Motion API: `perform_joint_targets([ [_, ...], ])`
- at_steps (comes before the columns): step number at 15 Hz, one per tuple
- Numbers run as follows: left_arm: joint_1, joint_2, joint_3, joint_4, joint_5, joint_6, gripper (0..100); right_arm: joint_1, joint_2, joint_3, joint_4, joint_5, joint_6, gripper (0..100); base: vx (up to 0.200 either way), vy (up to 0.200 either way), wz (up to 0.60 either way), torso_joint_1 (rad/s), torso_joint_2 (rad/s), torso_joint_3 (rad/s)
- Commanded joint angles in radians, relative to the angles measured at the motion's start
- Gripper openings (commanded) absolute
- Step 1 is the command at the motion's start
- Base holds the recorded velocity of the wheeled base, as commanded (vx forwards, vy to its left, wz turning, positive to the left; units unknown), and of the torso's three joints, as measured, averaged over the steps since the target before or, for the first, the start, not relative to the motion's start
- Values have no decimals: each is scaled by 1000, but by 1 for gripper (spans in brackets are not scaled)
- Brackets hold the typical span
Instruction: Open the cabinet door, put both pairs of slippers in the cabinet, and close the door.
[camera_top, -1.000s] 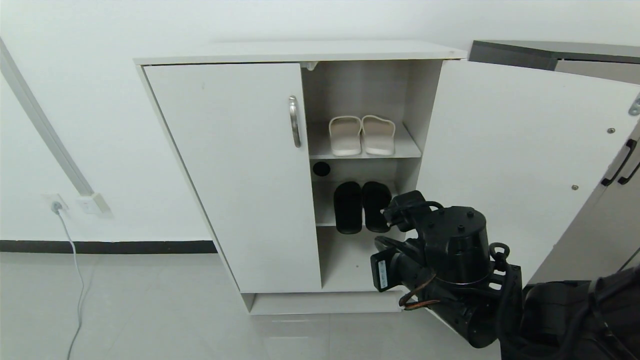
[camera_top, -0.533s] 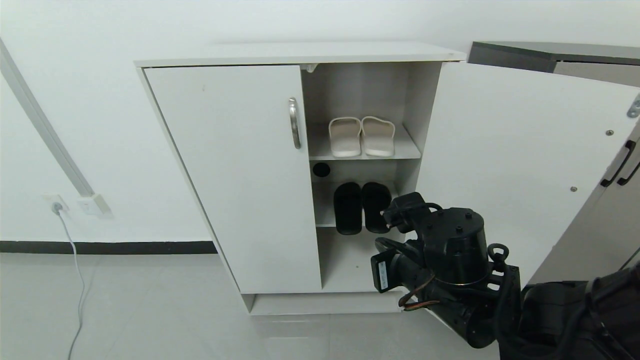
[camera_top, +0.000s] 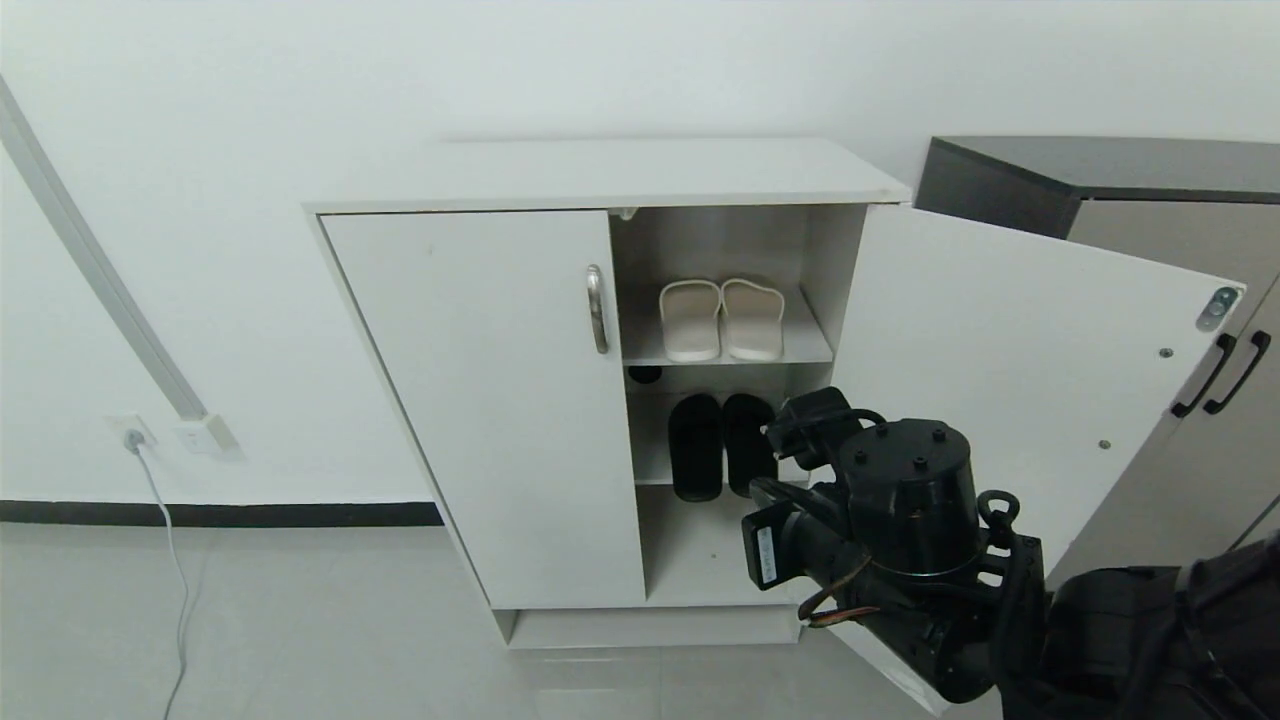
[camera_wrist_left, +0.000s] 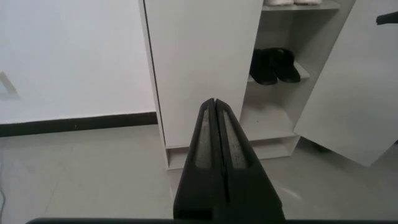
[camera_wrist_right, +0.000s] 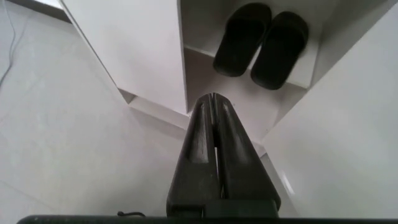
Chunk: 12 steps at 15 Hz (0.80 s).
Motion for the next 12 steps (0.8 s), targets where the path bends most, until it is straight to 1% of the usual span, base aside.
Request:
perform_joint_targets([
  [1,0,1,0,0,0,-1,0,3,-5,9,0,0,1,0,0,0,0,119,-466,-359],
  [7,0,1,0,0,0,-1,0,10,-5,15,-2,0,1,0,0,0,0,137,-466,-332],
  [12,0,1,0,0,1,1,0,9,-5,18,-5,-2,1,0,0,0,0,175,-494,-317],
])
